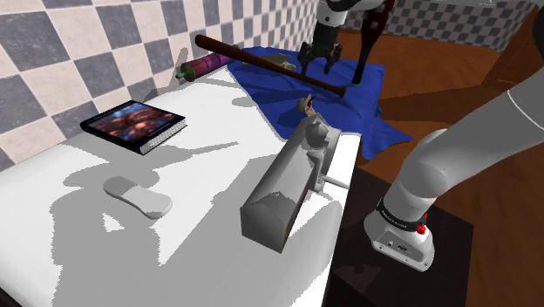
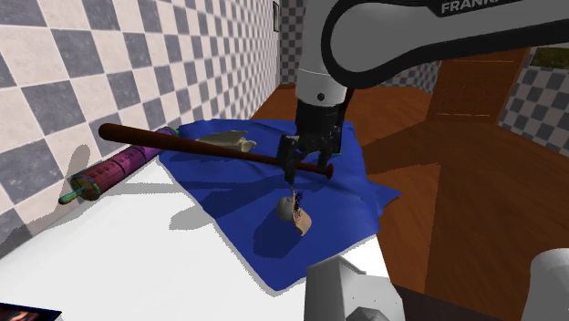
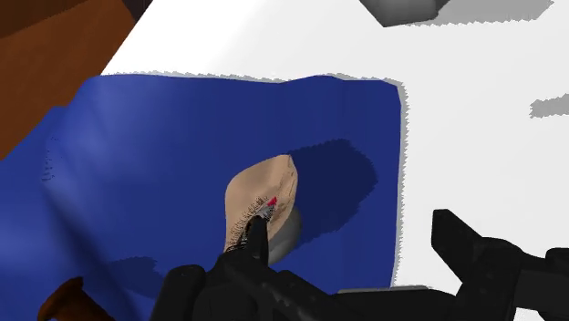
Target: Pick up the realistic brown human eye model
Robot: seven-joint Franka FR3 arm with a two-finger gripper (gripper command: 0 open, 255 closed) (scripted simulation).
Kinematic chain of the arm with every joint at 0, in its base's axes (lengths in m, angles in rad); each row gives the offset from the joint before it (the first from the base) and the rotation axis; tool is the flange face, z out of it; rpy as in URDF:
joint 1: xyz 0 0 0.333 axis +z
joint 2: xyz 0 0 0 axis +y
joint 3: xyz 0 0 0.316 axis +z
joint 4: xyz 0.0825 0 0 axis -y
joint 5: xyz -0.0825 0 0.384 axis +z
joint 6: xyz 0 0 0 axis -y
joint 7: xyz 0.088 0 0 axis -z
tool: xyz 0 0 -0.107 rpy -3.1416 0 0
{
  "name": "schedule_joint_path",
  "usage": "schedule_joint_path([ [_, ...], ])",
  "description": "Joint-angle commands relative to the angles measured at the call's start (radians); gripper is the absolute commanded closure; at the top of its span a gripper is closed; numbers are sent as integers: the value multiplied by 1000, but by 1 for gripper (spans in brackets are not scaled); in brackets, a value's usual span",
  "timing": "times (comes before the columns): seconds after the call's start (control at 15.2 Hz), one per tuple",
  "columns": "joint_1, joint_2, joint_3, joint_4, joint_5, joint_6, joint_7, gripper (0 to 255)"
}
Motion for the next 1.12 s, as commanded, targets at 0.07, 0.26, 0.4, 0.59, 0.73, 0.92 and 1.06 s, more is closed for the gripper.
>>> schedule_joint_path([
  [0.07,-25,92,-33,34,16,46,25,0],
  [0.26,-47,184,-66,75,39,84,47,0],
  [0.4,-62,246,-87,104,58,106,59,0],
  [0.59,-85,338,-118,150,92,135,75,0],
  [0.73,-101,399,-138,183,119,152,83,0],
  [0.92,-114,446,-150,197,140,175,87,0],
  [1.06,-114,453,-150,179,144,200,82,0],
])
